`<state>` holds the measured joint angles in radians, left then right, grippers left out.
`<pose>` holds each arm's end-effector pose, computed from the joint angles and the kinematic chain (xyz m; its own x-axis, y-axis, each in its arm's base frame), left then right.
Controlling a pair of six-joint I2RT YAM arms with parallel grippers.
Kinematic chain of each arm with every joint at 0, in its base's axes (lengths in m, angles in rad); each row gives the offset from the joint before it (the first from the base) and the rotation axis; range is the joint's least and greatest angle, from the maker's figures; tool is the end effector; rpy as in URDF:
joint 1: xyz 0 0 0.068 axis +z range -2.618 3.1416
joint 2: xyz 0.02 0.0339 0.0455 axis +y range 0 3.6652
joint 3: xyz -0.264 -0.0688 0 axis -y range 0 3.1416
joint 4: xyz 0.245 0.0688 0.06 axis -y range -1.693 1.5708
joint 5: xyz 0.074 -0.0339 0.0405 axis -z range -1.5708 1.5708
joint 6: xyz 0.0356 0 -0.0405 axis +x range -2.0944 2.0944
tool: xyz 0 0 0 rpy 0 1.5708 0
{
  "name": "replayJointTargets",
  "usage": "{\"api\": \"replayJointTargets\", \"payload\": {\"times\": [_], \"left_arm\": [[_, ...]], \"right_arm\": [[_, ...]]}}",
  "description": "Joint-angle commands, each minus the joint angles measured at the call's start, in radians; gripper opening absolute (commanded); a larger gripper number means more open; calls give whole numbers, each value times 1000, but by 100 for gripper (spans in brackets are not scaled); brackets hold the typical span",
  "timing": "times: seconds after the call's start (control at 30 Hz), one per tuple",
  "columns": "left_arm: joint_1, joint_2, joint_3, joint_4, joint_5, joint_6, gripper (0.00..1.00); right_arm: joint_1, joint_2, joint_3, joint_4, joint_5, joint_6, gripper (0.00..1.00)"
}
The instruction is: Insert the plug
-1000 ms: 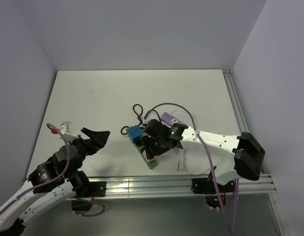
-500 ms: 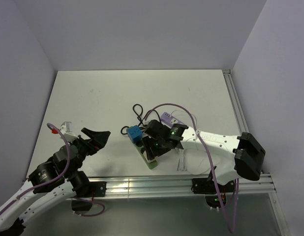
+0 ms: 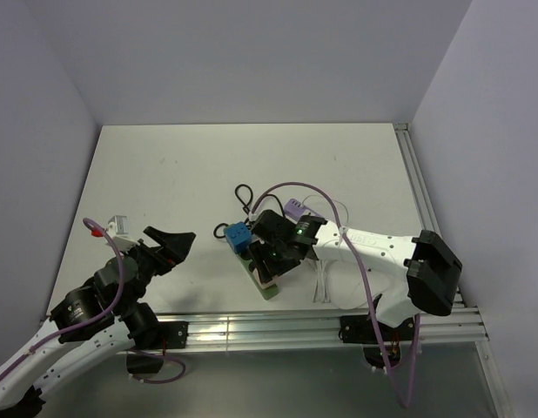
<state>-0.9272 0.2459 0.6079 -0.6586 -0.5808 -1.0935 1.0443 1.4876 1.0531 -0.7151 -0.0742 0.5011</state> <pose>0.0583 -0.0451 0.2903 -0.3949 -0.7111 -0.5818 0.0068 0.6310 -0.7758 0.1436 0.2523 0.2279 -0.8237 -0.4639 -0.3261 -0.5492 0.7956 0.2557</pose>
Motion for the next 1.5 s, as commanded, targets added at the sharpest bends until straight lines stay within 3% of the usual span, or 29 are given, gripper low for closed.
{"api": "replayJointTargets", "payload": {"times": [0.0, 0.43, 0.6, 0.87, 1.07, 1.3, 1.47], "left_arm": [[-1, -13, -5, 10, 1, 7, 93], [-1, -27, -11, 20, 1, 17, 93], [-1, -39, 3, -1, -2, 21, 93], [-1, -99, -10, -16, -5, 11, 93], [-1, -74, 6, 5, 10, 27, 93], [-1, -23, 13, 0, 19, 12, 93], [-1, -50, -14, 30, 33, 12, 93]], "right_arm": [[-15, 71, -2, -44, -12, -15, 0], [-38, 137, 79, -193, -30, -7, 0], [-35, 201, 125, -178, -33, 11, 0], [68, 301, 19, -50, 166, 178, 0], [100, 398, 111, -102, 281, 209, 0], [62, 399, -68, 106, 154, 185, 0], [22, 425, -87, 169, 96, 160, 0]]}}
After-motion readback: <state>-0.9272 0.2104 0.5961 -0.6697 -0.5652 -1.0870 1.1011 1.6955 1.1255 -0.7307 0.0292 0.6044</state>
